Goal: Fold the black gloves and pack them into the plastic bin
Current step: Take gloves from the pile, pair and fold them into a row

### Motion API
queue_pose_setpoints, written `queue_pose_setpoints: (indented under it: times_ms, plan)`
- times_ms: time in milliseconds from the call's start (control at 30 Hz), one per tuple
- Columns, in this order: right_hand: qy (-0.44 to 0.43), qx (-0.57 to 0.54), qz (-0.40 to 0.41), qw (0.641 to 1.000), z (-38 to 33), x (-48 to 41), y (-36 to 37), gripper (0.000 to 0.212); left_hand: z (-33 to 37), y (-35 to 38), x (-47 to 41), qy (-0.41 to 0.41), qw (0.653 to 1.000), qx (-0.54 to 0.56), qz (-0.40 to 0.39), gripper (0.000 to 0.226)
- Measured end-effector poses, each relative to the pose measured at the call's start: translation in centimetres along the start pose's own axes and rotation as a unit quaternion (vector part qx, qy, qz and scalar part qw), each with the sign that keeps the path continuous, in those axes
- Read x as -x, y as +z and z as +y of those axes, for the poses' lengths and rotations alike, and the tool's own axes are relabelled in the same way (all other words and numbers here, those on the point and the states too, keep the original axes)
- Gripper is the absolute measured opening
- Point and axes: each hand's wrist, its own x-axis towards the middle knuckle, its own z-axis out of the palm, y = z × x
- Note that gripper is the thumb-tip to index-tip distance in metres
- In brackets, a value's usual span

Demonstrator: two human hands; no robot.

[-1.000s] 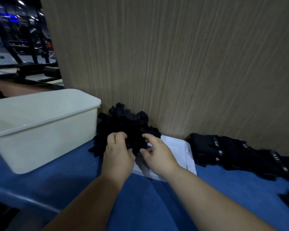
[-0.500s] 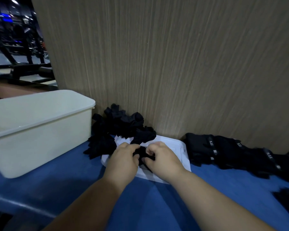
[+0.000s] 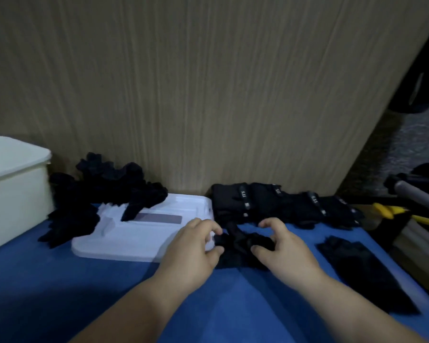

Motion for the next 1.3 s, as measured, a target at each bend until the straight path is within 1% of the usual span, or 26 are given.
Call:
queue_pose_setpoints:
  times_ms: [67,167,233,333,400,500,567,633,700,800,867,933,1067,1200,1300]
  plan:
    - [0.035,-0.006,0.019,0.999,1.5,0.8,-1.2,0.038,1.3,1.4,-0.2,0.019,0.999,0.003,-0.026,0.018]
    - [0.061,-0.056,0.043,0.996,3.2,1.4,-1.8,0.038,3.0,3.6,-0.2,0.027,0.995,0.027,-0.091,0.013]
    - [0.077,-0.128,0.024,0.989,3.9,1.7,-1.9,0.035,3.8,4.9,-0.2,0.037,0.992,0.028,-0.119,0.014]
    - [0.105,-0.278,-0.021,0.955,4.7,2.1,-2.5,0.022,4.4,6.1,-0.3,0.039,0.989,0.032,-0.137,0.028]
    - [0.11,-0.312,-0.051,0.942,5.5,2.2,-3.1,0.018,4.5,6.6,-0.5,0.04,0.988,0.032,-0.145,0.035]
    - [0.089,-0.259,-0.082,0.958,6.6,2.3,-3.9,0.009,4.5,6.8,-0.7,0.042,0.987,0.023,-0.154,0.039]
    - [0.047,-0.194,-0.062,0.978,7.1,2.1,-4.1,0.003,4.4,7.0,-1.0,0.049,0.987,0.02,-0.149,0.032]
    - [-0.005,-0.116,-0.015,0.993,7.4,1.8,-4.2,0.009,4.3,7.3,-1.2,0.064,0.988,0.024,-0.14,0.024]
    - [-0.044,-0.076,0.023,0.996,7.3,1.7,-4.4,0.02,4.2,7.5,-1.5,0.081,0.987,0.033,-0.136,0.02]
    - [-0.088,-0.084,0.011,0.993,7.1,1.8,-4.5,0.033,4.3,7.6,-1.6,0.105,0.985,0.054,-0.128,0.021]
    - [-0.111,-0.094,-0.005,0.989,7.0,1.8,-4.5,0.042,4.4,7.5,-1.7,0.102,0.985,0.073,-0.122,0.021]
    - [-0.13,-0.092,-0.011,0.987,7.0,1.8,-4.5,0.046,4.5,7.5,-1.7,0.101,0.984,0.097,-0.111,0.016]
    - [-0.174,-0.088,-0.009,0.981,6.9,1.8,-4.5,0.035,5.0,7.2,-1.7,0.101,0.98,0.153,-0.077,0.012]
    - [-0.192,-0.103,0.022,0.976,6.6,2.1,-4.2,0.03,5.3,6.9,-1.4,0.116,0.987,0.105,-0.03,0.012]
    - [-0.195,-0.092,0.049,0.975,6.5,2.3,-3.9,0.026,5.6,6.7,-1.1,0.114,0.99,0.083,0.005,0.021]
